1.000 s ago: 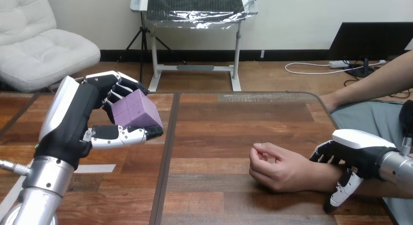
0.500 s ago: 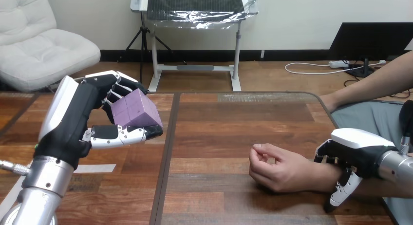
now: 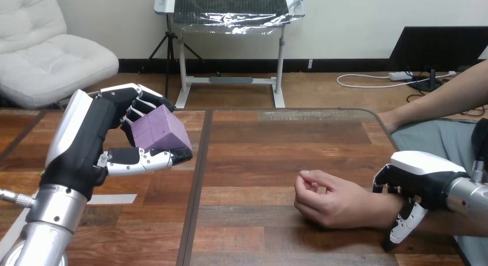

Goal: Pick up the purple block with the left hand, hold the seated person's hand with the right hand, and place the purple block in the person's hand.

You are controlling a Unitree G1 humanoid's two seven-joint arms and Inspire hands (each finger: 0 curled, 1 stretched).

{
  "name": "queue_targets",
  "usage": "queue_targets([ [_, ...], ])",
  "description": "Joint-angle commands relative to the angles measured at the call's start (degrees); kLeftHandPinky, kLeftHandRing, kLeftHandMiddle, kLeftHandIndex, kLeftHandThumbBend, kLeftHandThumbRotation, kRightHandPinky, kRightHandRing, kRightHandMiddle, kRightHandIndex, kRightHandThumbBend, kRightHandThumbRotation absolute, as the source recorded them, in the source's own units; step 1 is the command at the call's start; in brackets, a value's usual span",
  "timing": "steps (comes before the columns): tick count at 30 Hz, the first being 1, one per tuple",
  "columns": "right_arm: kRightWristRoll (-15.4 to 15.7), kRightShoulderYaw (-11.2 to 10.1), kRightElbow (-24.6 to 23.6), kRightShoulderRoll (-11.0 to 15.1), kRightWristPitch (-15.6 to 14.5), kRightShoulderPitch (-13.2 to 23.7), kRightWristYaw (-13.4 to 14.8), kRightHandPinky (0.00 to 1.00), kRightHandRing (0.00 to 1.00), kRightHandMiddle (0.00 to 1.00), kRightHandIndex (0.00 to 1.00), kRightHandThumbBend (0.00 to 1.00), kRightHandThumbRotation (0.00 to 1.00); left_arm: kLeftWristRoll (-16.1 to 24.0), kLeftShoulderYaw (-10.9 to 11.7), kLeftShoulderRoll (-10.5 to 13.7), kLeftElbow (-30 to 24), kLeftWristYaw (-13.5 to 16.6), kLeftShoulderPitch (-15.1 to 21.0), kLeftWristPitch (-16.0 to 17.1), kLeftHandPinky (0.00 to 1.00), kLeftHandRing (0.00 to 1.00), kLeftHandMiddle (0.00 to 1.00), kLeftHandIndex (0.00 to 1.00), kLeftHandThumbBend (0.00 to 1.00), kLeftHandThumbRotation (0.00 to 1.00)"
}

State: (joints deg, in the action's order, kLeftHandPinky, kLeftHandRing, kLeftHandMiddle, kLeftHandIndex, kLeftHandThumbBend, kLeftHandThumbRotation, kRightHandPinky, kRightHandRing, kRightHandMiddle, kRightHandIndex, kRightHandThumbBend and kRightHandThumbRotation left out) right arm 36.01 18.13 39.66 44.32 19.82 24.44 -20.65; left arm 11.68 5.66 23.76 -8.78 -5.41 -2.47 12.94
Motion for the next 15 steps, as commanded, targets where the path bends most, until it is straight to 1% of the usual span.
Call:
queue_targets([
  [1,1.2,2.8,4.6,-0.5,0.4,-3.2,-0.2,0.16,0.25,0.36,0.44,0.95,0.09,-0.6,1.2,0.4,-2.0,0.1,3.3,1.2,0.30,0.37,0.41,0.42,0.57,0.00],
  [6,0.4,2.2,5.2,-0.7,1.3,-3.3,0.5,0.17,0.25,0.36,0.42,0.94,0.07,-0.3,1.1,0.3,-2.0,0.1,3.4,0.7,0.30,0.37,0.41,0.42,0.57,0.00],
  [8,0.2,2.1,5.5,-0.8,1.4,-3.2,0.6,0.18,0.27,0.37,0.42,0.93,0.06,-0.2,1.0,0.3,-1.9,0.1,3.5,0.6,0.30,0.37,0.41,0.42,0.57,0.00],
  [15,-2.4,0.8,6.1,-1.4,0.9,-2.9,-0.8,0.24,0.33,0.42,0.42,0.90,0.04,-0.1,0.5,0.0,-0.6,0.3,3.9,1.2,0.30,0.37,0.41,0.42,0.58,0.00],
])
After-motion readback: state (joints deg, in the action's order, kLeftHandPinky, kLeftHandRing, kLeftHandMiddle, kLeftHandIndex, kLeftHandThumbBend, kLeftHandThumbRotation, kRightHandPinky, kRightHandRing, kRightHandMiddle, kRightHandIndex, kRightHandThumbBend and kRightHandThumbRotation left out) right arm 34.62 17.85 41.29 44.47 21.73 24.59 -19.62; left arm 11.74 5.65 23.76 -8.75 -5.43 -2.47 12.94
